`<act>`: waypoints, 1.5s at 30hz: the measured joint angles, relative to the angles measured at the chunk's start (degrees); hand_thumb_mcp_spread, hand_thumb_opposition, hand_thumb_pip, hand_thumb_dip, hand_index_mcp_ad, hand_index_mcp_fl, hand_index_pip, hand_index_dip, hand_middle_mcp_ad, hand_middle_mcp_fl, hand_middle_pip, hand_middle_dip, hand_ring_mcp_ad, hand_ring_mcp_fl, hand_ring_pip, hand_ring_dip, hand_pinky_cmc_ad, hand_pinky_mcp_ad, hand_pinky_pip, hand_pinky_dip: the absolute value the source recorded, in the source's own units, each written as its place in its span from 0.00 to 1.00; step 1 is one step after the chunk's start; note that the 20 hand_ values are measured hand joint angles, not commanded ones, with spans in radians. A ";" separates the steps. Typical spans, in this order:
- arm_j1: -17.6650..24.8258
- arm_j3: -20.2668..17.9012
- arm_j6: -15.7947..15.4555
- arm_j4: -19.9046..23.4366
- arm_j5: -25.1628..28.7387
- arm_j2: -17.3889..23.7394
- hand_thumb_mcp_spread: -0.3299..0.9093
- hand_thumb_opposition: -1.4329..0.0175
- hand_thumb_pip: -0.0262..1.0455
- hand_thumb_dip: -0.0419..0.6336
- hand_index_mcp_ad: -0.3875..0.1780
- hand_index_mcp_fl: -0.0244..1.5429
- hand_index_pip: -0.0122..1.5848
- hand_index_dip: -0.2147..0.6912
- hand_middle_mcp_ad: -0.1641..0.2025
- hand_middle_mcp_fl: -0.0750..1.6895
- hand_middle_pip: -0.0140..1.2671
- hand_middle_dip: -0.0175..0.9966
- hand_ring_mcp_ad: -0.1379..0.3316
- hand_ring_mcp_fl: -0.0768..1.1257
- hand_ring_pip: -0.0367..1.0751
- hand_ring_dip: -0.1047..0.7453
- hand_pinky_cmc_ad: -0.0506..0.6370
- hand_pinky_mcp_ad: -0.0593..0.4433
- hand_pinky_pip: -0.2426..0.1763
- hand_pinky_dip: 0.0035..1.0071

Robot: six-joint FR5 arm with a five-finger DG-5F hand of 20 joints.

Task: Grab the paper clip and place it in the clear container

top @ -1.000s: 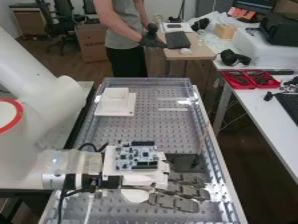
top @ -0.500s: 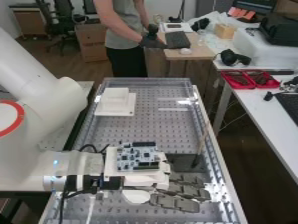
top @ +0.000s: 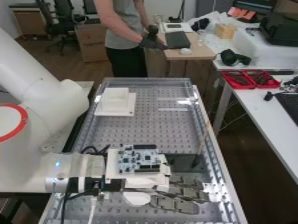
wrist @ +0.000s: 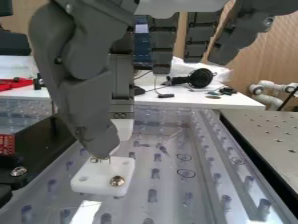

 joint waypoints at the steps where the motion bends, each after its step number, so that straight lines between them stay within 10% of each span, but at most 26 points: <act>1: 0.01 0.02 0.08 0.01 0.03 -0.02 0.69 0.36 0.53 0.44 0.38 0.35 0.87 0.30 0.65 0.11 0.12 0.17 0.57 0.09 0.11 0.15 0.50 0.39 0.44 0.17; 33: 0.37 -2.50 5.76 4.67 0.67 1.98 0.70 0.31 0.49 0.43 0.39 0.54 0.77 0.27 0.65 0.17 0.12 0.17 0.57 0.10 0.12 0.15 0.55 0.39 0.47 0.17; 45: 2.29 -10.04 14.94 11.07 2.54 13.67 0.70 0.29 0.49 0.42 0.39 0.57 0.73 0.28 0.65 0.18 0.12 0.17 0.58 0.10 0.12 0.15 0.56 0.39 0.47 0.17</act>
